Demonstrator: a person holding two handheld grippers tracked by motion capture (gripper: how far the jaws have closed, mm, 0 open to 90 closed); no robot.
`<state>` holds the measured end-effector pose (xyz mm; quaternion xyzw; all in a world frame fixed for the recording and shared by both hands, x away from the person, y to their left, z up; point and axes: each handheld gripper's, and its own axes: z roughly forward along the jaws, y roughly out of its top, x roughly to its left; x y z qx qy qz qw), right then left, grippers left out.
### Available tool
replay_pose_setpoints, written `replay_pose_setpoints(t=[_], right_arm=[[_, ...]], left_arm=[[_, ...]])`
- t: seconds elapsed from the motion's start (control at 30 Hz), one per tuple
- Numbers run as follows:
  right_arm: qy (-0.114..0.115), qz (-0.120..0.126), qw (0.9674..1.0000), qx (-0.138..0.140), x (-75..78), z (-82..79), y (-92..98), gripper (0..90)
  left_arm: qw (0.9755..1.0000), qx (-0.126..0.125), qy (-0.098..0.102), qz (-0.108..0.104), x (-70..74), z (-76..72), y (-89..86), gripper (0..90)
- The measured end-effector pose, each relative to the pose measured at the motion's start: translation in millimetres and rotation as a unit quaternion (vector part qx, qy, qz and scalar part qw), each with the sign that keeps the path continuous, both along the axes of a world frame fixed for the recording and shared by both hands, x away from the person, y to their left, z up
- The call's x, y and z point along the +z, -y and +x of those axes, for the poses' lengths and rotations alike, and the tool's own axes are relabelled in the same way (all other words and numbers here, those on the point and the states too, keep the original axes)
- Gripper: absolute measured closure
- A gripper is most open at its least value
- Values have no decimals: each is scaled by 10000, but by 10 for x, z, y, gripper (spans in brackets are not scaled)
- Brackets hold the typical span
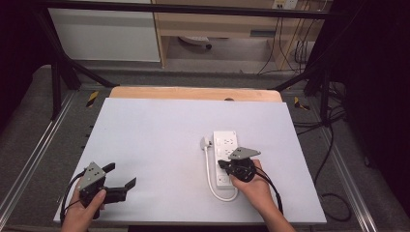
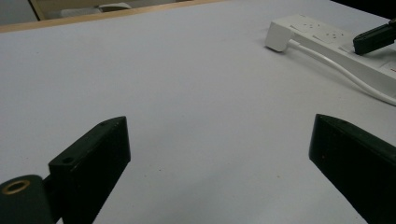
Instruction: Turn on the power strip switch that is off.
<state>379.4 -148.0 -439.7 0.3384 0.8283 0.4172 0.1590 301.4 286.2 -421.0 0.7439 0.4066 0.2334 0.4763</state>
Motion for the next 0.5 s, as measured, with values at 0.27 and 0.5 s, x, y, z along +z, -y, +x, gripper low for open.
replay_pose_setpoints(t=[0.27,0.5], right_arm=[[191,124,9997,103,49,-18,-41,900],[206,230,9995,51,79,-7,0,900]], left_arm=[[10000,-26,13,23,2,0,4,55],[10000,-16,4,12,-1,4,5,55]])
